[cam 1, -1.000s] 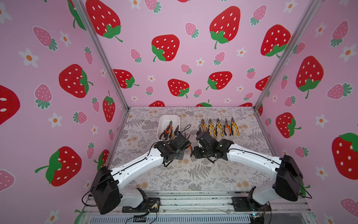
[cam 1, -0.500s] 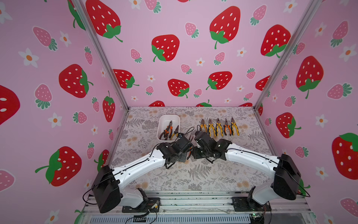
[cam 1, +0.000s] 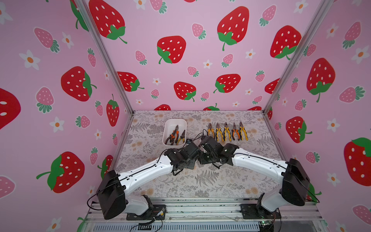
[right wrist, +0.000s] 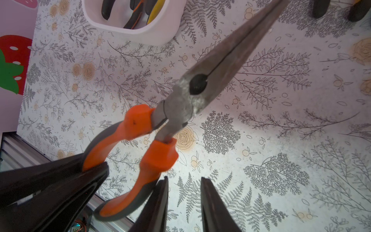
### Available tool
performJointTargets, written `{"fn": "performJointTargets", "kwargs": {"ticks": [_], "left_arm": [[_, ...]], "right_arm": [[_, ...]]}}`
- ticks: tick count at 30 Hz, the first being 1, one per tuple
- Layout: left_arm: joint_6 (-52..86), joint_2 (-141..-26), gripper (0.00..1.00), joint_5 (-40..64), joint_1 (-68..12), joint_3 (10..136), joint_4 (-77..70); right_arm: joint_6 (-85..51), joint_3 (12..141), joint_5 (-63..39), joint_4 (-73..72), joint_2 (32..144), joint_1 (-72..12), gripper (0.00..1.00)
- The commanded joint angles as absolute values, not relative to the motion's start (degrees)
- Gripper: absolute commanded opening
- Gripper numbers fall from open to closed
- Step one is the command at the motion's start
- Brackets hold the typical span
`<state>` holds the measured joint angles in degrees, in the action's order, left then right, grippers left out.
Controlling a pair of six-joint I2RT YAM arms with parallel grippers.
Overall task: Take the pliers out of the storage box
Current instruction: Place the pliers at the center of the board.
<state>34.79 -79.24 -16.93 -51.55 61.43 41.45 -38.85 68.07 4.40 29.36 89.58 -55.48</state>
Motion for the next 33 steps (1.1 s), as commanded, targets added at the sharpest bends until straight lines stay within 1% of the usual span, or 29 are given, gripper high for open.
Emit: {"fn": "performJointTargets", "kwargs": {"ticks": [1,9,12,14,19,23,26,29,33], "left_arm": [[35.3,-78.9,0.0,-17.5,-51.9,63.8,39.4],[35.1,-78.4,0.0,-19.0,-51.9,62.4,39.4],[35.8,-77.0,0.0,-20.0,-52.6,60.0,36.9],[36.7,-75.6,0.0,-22.5,-54.0,57.9,34.4],[37.6,-74.6,0.0,-30.8,-58.2,55.5,30.7],[37.0,-76.3,0.0,-35.5,-61.2,56.7,30.3],[36.9,-77.6,0.0,-37.5,-62.6,57.6,30.5],[37.2,-78.3,0.0,-39.1,-63.6,58.0,30.5],[37.7,-78.5,0.0,-39.9,-64.1,57.8,30.5]], "right_arm": [[-38.6,69.5,6.8,31.8,88.6,-55.8,0.32],[-37.0,71.3,14.2,38.5,83.3,-54.0,0.35],[-38.2,71.0,14.5,38.5,81.0,-52.1,0.37],[-39.2,71.4,13.6,38.0,80.4,-51.0,0.39],[-46.2,76.7,13.4,41.0,83.0,-49.7,0.44],[-51.5,79.7,11.9,41.2,84.2,-49.3,0.45],[-55.9,80.9,11.7,41.4,85.2,-48.7,0.45],[-59.9,83.6,13.7,45.4,87.5,-48.5,0.45],[-61.7,84.7,14.7,47.6,89.1,-48.5,0.44]]}}
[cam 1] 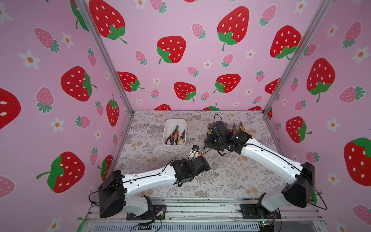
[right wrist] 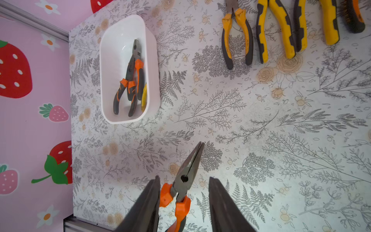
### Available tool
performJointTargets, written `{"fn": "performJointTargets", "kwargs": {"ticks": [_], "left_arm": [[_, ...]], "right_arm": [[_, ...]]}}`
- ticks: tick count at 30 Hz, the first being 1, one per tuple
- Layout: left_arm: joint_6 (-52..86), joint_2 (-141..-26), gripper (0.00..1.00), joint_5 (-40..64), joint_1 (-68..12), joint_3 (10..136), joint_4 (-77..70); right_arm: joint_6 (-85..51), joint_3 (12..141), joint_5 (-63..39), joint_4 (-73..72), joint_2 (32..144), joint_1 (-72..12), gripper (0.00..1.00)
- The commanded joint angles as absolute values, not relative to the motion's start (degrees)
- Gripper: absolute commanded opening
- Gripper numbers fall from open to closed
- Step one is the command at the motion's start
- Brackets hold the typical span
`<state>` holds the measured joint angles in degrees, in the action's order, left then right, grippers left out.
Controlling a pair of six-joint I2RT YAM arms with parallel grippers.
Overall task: Take the pliers out of the storage box
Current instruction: Place the pliers at the center of the board.
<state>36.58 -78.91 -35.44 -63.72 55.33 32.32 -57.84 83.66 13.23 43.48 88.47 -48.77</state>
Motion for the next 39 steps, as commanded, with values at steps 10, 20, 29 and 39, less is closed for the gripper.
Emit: {"fn": "performJointTargets", "kwargs": {"ticks": [10,20,29,39], "left_arm": [[37.8,-77.4,0.0,-40.2,-64.5,57.5,30.4],[37.9,-77.7,0.0,-39.6,-64.7,57.5,30.0],[37.3,-77.6,0.0,-39.7,-64.9,58.0,30.0],[36.9,-78.5,0.0,-39.5,-64.9,59.1,30.1]], "right_arm": [[-63.2,81.6,12.2,43.7,89.3,-47.0,0.43],[-63.5,80.8,9.2,40.4,90.3,-46.5,0.43],[-64.3,79.8,8.1,39.2,91.8,-46.5,0.41],[-66.0,78.4,6.8,37.9,91.6,-48.0,0.38]]}}
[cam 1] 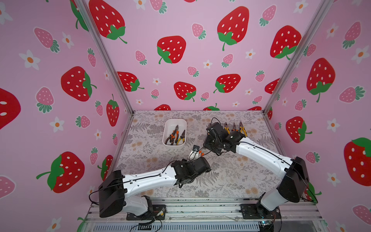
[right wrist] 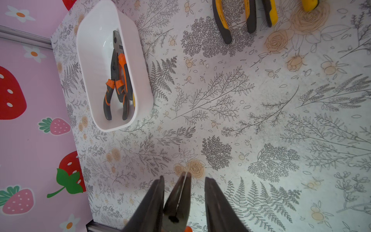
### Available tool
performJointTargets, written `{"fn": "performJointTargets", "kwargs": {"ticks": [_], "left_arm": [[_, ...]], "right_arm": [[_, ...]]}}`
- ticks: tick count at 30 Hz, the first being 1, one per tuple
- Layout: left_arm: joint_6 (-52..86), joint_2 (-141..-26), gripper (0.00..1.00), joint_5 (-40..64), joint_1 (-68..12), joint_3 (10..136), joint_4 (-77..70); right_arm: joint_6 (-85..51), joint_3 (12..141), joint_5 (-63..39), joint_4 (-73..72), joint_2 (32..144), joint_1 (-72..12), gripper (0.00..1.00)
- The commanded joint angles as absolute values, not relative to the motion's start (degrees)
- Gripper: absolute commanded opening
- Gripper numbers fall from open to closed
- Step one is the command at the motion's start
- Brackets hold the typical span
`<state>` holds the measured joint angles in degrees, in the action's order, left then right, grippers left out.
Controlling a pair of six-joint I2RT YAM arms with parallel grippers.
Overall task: Take the pliers out of the storage box
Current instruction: Place the pliers at the center of the board.
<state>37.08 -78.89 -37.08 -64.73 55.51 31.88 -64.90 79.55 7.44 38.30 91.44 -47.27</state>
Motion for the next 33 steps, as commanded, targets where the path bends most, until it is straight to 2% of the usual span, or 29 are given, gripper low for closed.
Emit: {"fn": "performJointTargets", "kwargs": {"ticks": [1,20,28,33], "left_arm": [[36.8,-78.6,0.0,-39.5,-65.0,59.2,30.1],[36.6,-81.1,0.0,-40.9,-65.0,60.6,31.5],[36.2,-80.7,0.0,-39.6,-65.2,60.6,30.4],[35.9,-79.3,0.0,-37.4,-65.3,60.1,29.0]], "right_arm": [[-66.3,78.2,6.6,37.8,91.6,-48.2,0.38],[-68.4,76.2,7.1,37.5,91.3,-49.7,0.3],[-69.3,75.0,7.1,36.6,91.6,-49.7,0.17],[-68.6,74.3,8.9,36.5,90.6,-49.5,0.12]]}}
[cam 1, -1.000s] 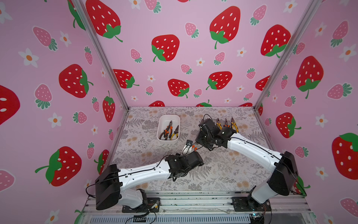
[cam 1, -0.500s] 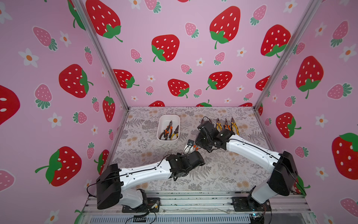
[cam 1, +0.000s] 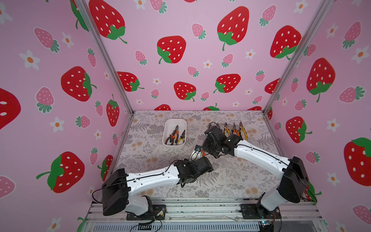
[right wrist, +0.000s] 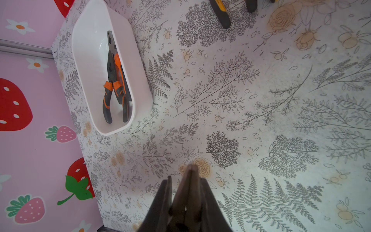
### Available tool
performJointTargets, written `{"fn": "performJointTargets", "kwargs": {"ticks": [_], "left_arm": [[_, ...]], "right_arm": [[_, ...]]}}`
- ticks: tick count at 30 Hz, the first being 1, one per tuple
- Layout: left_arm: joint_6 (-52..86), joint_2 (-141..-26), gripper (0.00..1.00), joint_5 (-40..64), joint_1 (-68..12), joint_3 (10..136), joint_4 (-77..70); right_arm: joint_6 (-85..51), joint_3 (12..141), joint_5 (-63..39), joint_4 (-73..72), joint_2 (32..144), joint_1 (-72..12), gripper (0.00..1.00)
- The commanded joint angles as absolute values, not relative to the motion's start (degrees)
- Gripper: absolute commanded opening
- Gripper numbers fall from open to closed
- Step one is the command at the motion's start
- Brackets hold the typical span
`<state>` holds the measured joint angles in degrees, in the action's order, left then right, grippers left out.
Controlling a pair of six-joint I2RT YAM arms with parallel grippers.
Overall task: Take the pliers out of the storage box
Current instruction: Place the pliers at the center of the board.
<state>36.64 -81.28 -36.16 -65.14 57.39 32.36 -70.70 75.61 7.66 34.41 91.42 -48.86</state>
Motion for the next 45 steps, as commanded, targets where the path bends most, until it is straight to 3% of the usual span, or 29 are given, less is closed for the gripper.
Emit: {"fn": "performJointTargets", "kwargs": {"ticks": [1,4,8,13,19,23,29,35,45], "left_arm": [[35.9,-78.9,0.01,-36.9,-65.3,59.9,28.6],[35.7,-77.7,0.34,-34.9,-65.2,59.5,28.0],[34.8,-75.2,0.42,-32.1,-65.3,58.5,26.3],[35.2,-71.4,0.44,-32.4,-65.3,56.7,26.1],[35.2,-69.0,0.46,-34.5,-65.1,55.1,28.7],[35.4,-68.3,0.45,-34.8,-65.0,53.6,29.4],[34.7,-66.7,0.42,-34.2,-63.2,51.2,29.1],[34.0,-66.4,0.4,-32.2,-60.7,49.3,28.5],[34.8,-68.2,0.4,-30.2,-59.7,47.8,27.9]], "right_arm": [[-68.1,74.2,9.7,36.6,90.3,-49.4,0.11],[-66.2,74.1,11.3,36.8,88.7,-47.9,0.09],[-62.2,74.7,11.5,37.9,87.0,-43.6,0.07],[-53.7,77.3,12.2,39.6,87.4,-38.0,0.05],[-36.1,83.5,5.1,35.8,93.1,-33.2,0.05],[-25.9,92.3,-7.0,35.7,101.2,-31.2,0.05],[-13.6,116.6,-10.9,47.3,121.3,-31.2,0.0],[-11.2,133.7,-6.8,51.5,135.8,-31.3,0.0],[-15.8,140.6,-4.9,45.6,144.6,-31.3,0.0]]}}
